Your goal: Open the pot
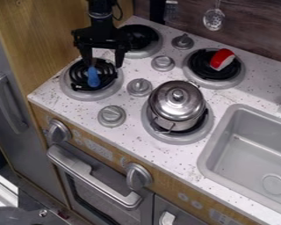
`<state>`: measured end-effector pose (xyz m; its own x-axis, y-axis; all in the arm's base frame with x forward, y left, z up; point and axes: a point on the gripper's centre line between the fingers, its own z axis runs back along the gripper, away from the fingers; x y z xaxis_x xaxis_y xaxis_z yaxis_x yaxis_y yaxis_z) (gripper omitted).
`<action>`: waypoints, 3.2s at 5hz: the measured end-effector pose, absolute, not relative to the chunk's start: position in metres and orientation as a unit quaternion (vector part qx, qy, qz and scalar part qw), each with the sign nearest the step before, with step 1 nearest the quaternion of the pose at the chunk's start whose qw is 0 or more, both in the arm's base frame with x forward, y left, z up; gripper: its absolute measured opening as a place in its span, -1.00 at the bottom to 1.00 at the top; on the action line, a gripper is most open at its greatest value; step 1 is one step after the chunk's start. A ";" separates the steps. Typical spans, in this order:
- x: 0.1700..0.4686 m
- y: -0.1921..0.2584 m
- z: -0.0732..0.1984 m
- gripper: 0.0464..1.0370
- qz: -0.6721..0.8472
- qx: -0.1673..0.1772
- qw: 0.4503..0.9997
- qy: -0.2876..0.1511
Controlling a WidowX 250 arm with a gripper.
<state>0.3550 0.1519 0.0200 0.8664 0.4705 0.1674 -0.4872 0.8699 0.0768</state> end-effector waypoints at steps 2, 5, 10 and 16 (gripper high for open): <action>0.345 0.138 0.002 0.93 0.245 0.051 0.968 -0.034; 0.343 0.053 0.057 0.93 0.168 0.016 0.982 -0.084; 0.351 -0.011 0.002 0.93 0.107 0.012 0.994 -0.032; 0.387 0.027 0.035 -0.56 0.137 0.013 0.988 -0.062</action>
<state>0.3867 0.0270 0.0346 0.9545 0.2701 0.1262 -0.2733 0.9619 0.0082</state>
